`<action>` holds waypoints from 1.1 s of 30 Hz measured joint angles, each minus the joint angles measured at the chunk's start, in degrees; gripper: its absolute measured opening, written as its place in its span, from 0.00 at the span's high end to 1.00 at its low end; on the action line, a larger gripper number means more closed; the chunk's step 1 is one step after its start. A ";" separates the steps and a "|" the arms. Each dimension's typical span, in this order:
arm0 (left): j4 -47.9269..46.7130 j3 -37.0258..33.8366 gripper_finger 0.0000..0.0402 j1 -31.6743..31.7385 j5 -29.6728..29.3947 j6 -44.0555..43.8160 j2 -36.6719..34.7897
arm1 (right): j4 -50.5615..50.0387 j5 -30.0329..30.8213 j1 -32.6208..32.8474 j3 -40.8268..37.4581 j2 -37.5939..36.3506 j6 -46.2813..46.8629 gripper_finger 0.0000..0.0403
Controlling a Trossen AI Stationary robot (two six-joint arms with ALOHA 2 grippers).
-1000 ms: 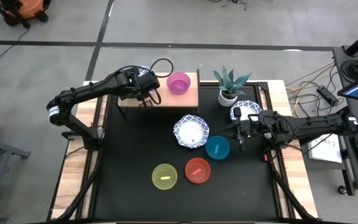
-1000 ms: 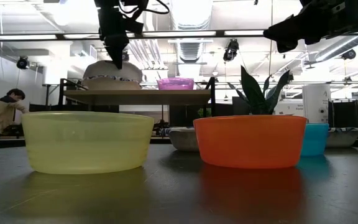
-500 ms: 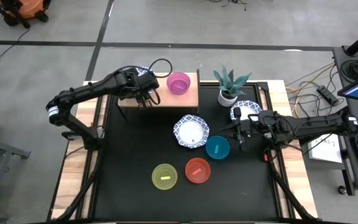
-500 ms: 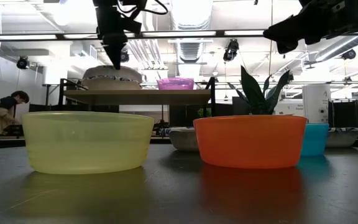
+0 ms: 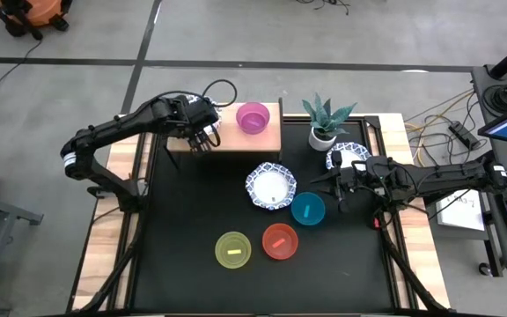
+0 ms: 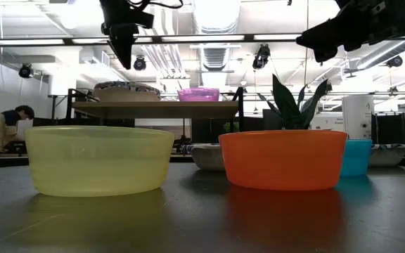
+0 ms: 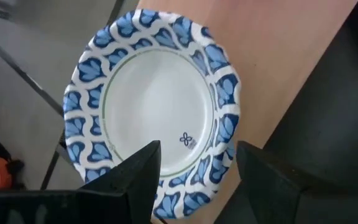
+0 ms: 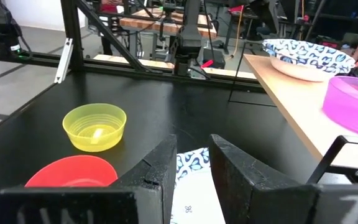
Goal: Place and stack bowls onto a shelf
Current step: Stack the blue bowl on top of the purple bowl on the shelf
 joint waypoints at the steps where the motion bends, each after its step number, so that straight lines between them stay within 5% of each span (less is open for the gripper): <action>1: 0.00 0.00 0.52 -0.06 0.12 -0.66 -0.26 | 0.02 -0.01 0.00 0.00 0.00 0.04 0.79; 9: 4.95 -1.97 0.52 -5.64 0.83 -6.51 -4.47 | 0.04 -0.01 0.00 0.00 0.00 3.41 0.81; 22: 49.69 -27.48 0.52 -30.03 0.61 -2.65 -19.72 | 2.12 2.69 0.02 0.00 4.99 10.87 0.82; 27: 65.26 -37.14 0.52 -33.24 0.34 1.50 -22.01 | 2.38 2.53 0.02 2.29 10.66 13.72 0.82; 33: 70.24 -43.60 0.52 -33.20 -3.81 1.72 -22.84 | -7.59 2.35 0.04 9.54 16.07 15.84 0.83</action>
